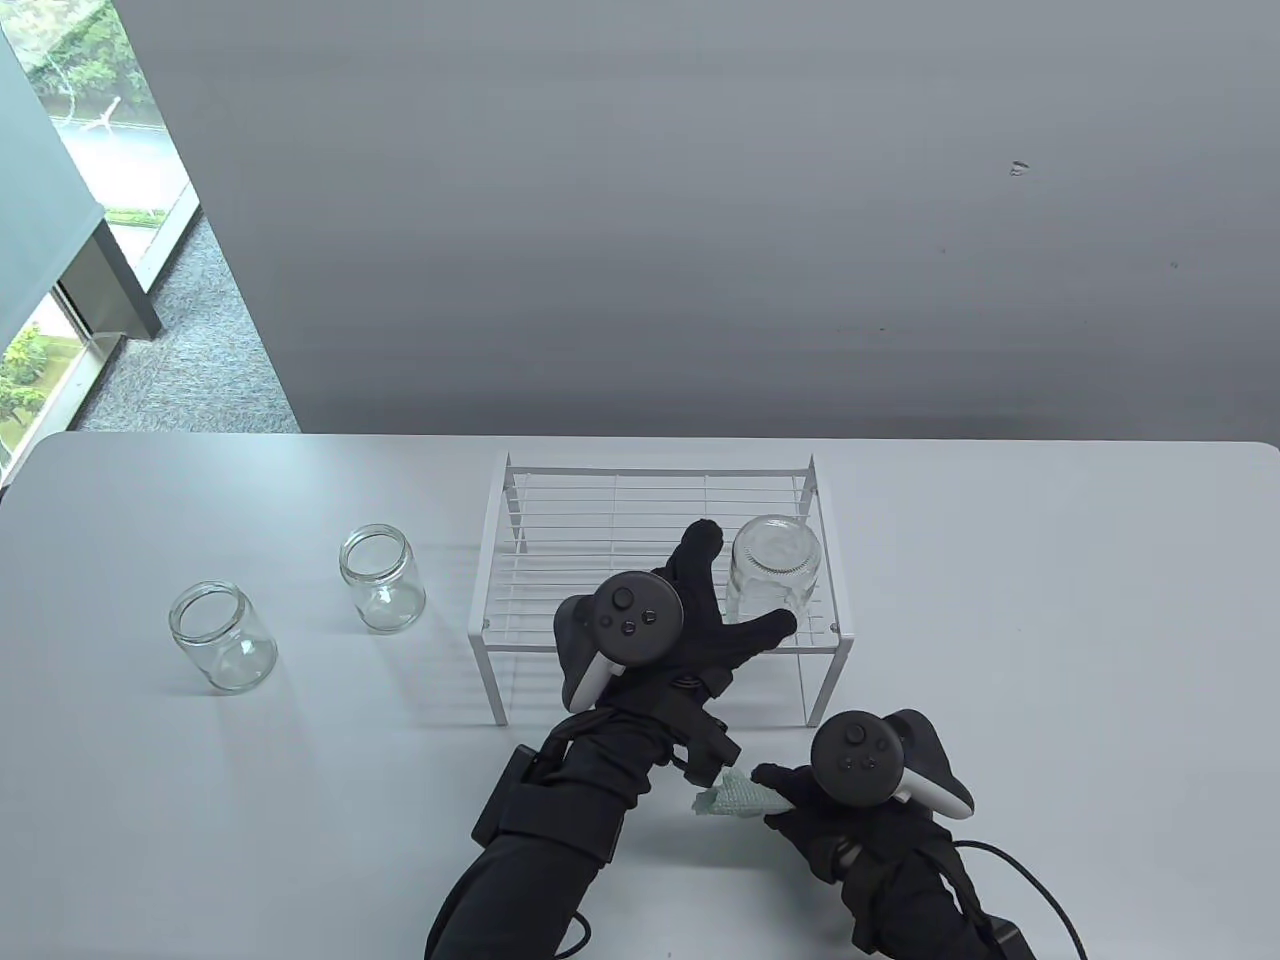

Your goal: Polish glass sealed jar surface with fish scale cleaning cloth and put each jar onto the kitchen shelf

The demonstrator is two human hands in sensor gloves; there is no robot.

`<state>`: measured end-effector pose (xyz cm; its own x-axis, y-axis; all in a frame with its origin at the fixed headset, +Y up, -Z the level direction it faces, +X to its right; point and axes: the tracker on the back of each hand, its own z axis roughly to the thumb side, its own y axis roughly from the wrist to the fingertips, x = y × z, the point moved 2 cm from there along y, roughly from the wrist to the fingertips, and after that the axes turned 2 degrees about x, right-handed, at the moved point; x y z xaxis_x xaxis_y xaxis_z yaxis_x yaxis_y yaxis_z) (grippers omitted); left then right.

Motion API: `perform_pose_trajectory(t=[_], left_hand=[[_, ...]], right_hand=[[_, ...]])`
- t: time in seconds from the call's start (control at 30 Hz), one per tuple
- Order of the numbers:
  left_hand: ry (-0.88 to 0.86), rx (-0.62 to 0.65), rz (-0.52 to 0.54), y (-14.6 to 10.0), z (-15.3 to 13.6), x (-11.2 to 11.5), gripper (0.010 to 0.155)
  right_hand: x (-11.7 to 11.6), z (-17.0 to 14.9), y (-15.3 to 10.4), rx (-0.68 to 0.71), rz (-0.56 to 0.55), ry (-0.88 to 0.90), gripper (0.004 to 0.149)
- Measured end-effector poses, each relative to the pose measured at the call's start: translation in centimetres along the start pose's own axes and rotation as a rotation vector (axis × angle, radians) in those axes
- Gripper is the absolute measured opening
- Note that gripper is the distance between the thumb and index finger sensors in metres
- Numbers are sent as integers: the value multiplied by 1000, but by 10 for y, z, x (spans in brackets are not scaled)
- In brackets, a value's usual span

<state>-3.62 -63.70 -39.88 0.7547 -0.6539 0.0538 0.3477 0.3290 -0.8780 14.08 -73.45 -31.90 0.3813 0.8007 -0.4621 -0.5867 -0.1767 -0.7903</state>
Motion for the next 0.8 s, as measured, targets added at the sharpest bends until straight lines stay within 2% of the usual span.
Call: perform_pose_trajectory(t=[0.13,0.3,0.53,0.63,0.8], left_hand=[[71,43,20,-17,4,-17,104],[184,134,100,-45,6,-47,91],[317,188,302,-91,-9,-109,67],[332,194,398,-109,-32,-140,62],[357,-40,503,-126,-99,-191,57]], right_hand=[[0,0,0,3,2,-1,51],[-3,2,1,9,8,-3,51],[-5,4,2,14,16,-4,51],[-7,4,2,17,21,-2,51],[-10,5,4,11,32,-5,51]])
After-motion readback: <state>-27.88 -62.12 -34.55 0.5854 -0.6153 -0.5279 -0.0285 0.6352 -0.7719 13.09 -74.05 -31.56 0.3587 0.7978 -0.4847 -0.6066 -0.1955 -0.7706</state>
